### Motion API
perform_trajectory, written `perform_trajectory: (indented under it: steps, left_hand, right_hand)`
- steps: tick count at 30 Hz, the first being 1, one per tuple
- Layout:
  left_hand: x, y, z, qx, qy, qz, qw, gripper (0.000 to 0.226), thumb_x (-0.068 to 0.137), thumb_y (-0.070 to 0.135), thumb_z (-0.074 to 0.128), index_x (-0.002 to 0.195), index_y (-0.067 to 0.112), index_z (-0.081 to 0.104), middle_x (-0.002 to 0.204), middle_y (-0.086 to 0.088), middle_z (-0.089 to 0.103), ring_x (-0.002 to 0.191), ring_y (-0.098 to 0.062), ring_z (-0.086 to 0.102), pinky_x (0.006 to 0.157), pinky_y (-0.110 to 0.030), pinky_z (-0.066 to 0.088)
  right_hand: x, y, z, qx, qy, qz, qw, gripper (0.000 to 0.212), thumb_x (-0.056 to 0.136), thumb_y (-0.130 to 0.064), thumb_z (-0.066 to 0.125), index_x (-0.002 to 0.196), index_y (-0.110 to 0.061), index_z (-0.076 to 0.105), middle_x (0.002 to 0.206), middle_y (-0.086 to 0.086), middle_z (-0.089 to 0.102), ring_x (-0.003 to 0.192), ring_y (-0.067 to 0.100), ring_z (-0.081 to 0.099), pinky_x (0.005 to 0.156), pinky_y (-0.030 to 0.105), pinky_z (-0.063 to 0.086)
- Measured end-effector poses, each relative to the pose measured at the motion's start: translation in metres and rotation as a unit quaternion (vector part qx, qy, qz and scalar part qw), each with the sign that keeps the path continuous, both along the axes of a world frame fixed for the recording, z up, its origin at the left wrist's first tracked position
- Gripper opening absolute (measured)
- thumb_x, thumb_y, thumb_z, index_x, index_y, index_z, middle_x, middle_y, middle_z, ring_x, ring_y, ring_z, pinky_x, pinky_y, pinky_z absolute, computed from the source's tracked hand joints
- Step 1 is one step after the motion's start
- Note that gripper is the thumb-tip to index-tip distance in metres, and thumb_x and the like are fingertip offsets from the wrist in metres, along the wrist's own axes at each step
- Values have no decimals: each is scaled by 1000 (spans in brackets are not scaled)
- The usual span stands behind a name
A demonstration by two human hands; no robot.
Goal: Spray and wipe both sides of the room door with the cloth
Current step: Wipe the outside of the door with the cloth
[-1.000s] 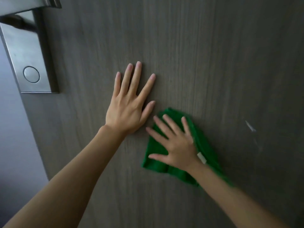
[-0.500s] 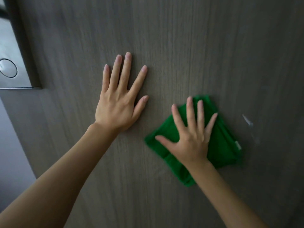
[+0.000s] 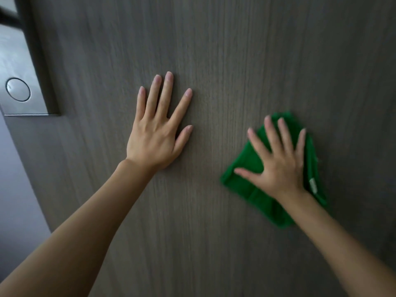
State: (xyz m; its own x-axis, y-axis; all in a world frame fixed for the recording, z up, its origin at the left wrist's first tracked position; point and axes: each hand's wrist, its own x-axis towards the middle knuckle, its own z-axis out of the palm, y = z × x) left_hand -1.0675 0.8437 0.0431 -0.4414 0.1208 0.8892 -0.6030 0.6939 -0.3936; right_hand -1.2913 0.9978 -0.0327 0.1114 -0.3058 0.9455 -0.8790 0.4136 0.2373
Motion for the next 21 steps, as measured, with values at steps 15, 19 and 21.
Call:
perform_trajectory:
  steps: [15, 19, 21]
  left_hand:
    - [-1, -2, -1, 15, 9, -29, 999, 57, 103, 45, 25, 153, 18, 23, 158, -23, 13, 147, -38, 9, 120, -47, -1]
    - [0, -4, -1, 10, 7, -23, 1000, 56, 104, 45, 24, 153, 18, 23, 158, -22, 14, 147, -38, 9, 120, -45, -2]
    - [0, -4, -1, 7, 7, -20, 1000, 56, 104, 45, 26, 153, 18, 23, 158, -23, 14, 147, -38, 10, 120, -45, -2]
  right_hand:
    - [114, -73, -21, 0, -87, -6, 996, 86, 85, -72, 40, 150, -19, 21, 158, 9, 16, 146, 30, 9, 114, 61, -2]
    - [141, -92, -89, 75, -19, 25, 997, 88, 78, -70, 52, 147, -22, 26, 155, 2, 22, 148, 20, -1, 116, 56, -2]
    - [138, -90, -108, 98, 13, 46, 994, 86, 75, -68, 57, 145, -24, 30, 153, -2, 26, 148, 16, 2, 118, 53, 1]
